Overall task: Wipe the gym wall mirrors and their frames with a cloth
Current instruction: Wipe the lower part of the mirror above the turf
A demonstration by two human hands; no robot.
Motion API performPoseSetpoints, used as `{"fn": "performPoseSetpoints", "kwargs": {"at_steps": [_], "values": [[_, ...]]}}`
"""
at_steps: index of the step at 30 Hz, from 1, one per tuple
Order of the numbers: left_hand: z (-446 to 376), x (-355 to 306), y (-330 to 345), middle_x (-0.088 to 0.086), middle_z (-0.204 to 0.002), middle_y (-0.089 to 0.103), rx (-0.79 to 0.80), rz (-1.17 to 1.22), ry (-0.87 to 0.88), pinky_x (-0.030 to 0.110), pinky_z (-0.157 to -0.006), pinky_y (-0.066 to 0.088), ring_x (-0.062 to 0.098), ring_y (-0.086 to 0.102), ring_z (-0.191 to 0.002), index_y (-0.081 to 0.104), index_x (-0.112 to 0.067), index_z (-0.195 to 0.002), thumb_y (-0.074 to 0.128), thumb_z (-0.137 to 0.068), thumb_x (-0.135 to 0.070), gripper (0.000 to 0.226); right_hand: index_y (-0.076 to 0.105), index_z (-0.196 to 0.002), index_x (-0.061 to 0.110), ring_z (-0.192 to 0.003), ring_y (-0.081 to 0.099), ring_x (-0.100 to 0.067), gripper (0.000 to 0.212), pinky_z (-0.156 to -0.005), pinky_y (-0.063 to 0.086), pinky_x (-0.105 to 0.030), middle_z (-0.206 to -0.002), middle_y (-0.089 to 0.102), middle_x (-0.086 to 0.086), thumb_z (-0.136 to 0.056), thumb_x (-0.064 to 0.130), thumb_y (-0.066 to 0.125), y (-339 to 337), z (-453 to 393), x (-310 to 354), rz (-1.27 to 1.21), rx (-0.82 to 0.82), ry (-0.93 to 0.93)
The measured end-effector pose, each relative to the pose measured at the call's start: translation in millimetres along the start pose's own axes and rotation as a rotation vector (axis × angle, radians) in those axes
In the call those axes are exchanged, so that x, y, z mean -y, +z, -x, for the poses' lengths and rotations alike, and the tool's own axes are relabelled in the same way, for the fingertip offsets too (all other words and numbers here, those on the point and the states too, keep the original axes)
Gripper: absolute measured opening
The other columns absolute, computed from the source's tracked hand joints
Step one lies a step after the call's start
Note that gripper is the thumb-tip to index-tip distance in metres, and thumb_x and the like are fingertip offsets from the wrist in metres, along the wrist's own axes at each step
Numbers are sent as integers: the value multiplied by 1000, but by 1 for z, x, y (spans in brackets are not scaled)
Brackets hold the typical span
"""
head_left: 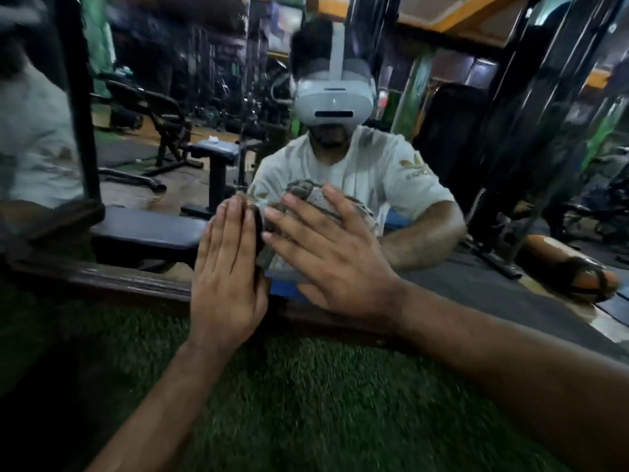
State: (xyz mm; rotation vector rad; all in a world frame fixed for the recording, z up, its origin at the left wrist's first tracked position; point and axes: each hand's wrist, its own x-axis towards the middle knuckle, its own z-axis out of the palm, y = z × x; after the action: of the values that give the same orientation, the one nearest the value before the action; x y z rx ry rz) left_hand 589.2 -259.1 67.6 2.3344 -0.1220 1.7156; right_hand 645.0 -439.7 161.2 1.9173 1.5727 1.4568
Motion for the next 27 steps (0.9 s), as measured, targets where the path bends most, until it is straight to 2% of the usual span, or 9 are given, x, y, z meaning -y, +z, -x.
{"fn": "performPoseSetpoints", "kwargs": {"at_steps": [4, 8, 10, 13, 19, 23, 27], "values": [[-3, -3, 0, 19, -166, 18, -1, -46, -48, 44, -127, 10, 29, 13, -156, 24, 4, -156, 37, -105, -28, 62, 58, -146, 7, -153, 34, -35, 57, -124, 19, -65, -161, 44, -15, -92, 26, 61, -3, -20, -4, 3, -95, 77], [2, 0, -8, 20, -166, 15, 62, -73, 1, 45, -127, 11, 33, 15, -155, 23, 7, -155, 44, -93, -16, 70, 49, -152, 6, -156, 26, -34, 58, -127, 10, -62, -165, 37, -14, -97, 25, 44, 5, 5, 5, 41, 15, -105], [5, 9, -13, 21, -166, 16, 58, -159, -32, 48, -126, 15, 32, 16, -155, 24, 6, -156, 45, -96, -22, 69, 50, -151, 6, -156, 27, -34, 60, -128, 8, -60, -163, 40, -14, -96, 27, 41, 7, 11, 1, 64, 25, -185], [5, 18, -16, 20, -166, 16, 79, -280, -63, 48, -126, 16, 30, 14, -156, 22, 3, -157, 44, -103, -34, 70, 54, -148, 7, -155, 30, -35, 60, -127, 8, -60, -161, 44, -14, -95, 28, 37, 7, 8, 2, 23, 9, -167], [6, 15, -19, 21, -167, 14, 158, -311, -66, 46, -127, 11, 30, 11, -157, 17, 2, -158, 45, -104, -34, 71, 50, -150, 8, -156, 26, -35, 60, -127, 5, -61, -163, 40, -14, -97, 33, 37, 10, 9, 4, 35, 30, -150], [4, 6, -23, 22, -167, 12, 181, -297, -99, 45, -128, 10, 29, 7, -157, 16, 4, -158, 36, -107, -38, 69, 52, -149, 8, -155, 29, -34, 57, -126, 10, -61, -162, 43, -14, -99, 30, 37, 17, 20, 17, 45, -12, -120], [5, 6, -30, 17, -169, 9, 225, -274, -94, 44, -128, 10, 26, 6, -157, 13, -1, -160, 32, -107, -39, 68, 54, -149, 11, -154, 33, -34, 52, -126, 11, -59, -160, 45, -13, -103, 21, 33, 23, 29, 17, 22, 18, -239]]}}
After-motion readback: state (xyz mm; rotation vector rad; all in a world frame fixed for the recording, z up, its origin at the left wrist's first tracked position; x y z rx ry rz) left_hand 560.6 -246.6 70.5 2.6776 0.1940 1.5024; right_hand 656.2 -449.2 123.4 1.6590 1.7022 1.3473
